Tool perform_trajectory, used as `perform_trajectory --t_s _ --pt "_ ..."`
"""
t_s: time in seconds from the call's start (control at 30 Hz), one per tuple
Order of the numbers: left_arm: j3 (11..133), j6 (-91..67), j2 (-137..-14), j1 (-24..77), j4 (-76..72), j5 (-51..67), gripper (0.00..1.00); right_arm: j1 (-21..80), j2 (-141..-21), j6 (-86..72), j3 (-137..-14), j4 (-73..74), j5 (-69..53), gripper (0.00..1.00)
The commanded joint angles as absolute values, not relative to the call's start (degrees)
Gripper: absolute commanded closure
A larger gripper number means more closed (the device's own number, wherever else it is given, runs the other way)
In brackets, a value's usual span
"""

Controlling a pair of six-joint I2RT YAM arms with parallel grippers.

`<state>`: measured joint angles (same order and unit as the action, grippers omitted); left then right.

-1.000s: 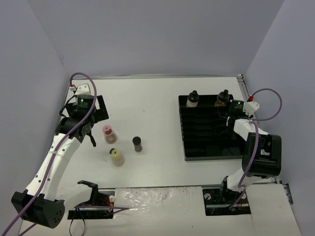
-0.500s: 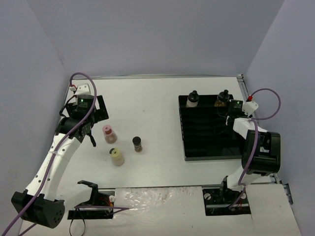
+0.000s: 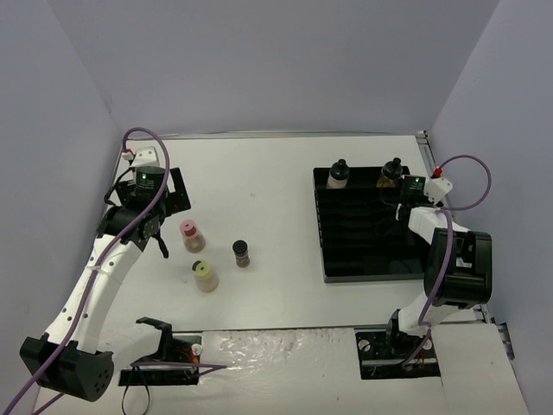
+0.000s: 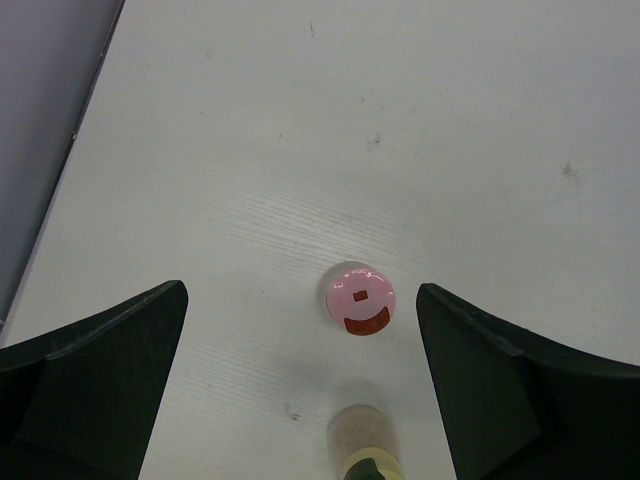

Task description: Organize the condiment bottles

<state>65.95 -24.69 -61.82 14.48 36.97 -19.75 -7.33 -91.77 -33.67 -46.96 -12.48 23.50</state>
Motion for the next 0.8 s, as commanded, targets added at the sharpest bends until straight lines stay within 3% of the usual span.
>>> perform_trajectory --t_s 0.0,0.2,0.77 --pt "67.8 -25.3 -61.5 14.1 34.1 -20.6 0.03 -6.8 -91.9 -34.5 -49.0 -12.7 25.1 0.45" --pt "67.8 -25.3 -61.3 14.1 34.0 -20.5 0.03 -6.8 -91.3 -34.6 -49.3 -11.4 25.7 0.35" --pt "67.7 -25.4 -61.5 14.1 33.8 -20.2 0.03 -3.9 -81.6 -34.4 -49.4 -5.7 25.4 0.3"
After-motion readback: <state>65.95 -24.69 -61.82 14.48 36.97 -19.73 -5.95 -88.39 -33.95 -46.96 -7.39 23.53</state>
